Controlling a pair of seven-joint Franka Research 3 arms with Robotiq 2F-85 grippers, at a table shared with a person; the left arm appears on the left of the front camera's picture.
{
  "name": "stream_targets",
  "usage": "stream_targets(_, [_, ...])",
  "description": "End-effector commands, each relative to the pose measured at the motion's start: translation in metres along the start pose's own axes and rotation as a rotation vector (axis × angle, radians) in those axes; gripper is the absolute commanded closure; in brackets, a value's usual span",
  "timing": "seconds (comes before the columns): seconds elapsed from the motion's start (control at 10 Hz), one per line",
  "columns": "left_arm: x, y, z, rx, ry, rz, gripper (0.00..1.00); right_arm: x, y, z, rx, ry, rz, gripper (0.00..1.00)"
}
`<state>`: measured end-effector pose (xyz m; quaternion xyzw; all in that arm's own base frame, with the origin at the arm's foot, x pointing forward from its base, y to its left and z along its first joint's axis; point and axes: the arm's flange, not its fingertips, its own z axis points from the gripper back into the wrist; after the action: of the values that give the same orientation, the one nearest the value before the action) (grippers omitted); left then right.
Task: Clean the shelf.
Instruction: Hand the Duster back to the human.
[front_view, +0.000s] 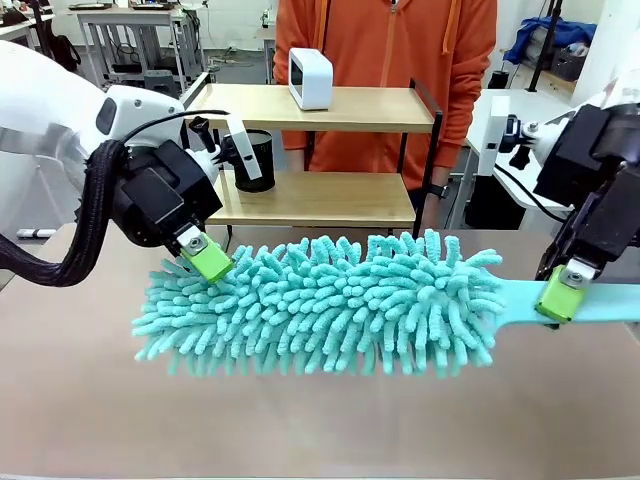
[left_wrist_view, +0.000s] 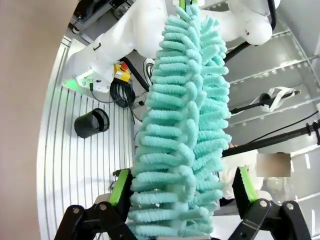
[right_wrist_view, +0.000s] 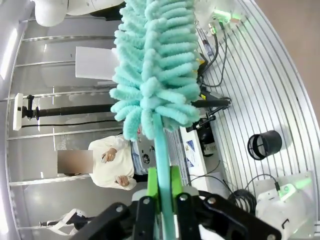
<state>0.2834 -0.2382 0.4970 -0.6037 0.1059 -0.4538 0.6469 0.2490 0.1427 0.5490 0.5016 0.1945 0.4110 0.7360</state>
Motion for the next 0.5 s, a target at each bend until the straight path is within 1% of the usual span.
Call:
stream_targets(0.0, [-0.0013, 0.0025, 0.0033, -0.001, 0.066, -0.03, 0.59, 0.0048, 0.0006, 0.0033, 0.001, -0.022, 0.02, 0.88])
stream_targets(0.1, [-0.0017, 0.0032, 0.0013, -0.009, 0.082, -0.026, 0.59, 0.0049, -0.0001, 0.0038, 0.002, -0.025, 0.019, 0.88])
stream_targets(0.2, [-0.0017, 0.0033, 0.0006, -0.013, 0.083, -0.026, 1.0, 0.0054, 0.0002, 0.0035, 0.003, -0.024, 0.021, 0.88])
stream_targets(0.3, [-0.0017, 0.0033, 0.0007, -0.017, 0.086, -0.029, 0.63, 0.0056, 0.0004, 0.0033, 0.005, -0.024, 0.024, 0.88])
stream_targets(0.4, [-0.0018, 0.0032, -0.0002, -0.021, 0.081, -0.032, 1.0, 0.005, 0.0001, 0.0022, 0.004, -0.018, 0.021, 0.88])
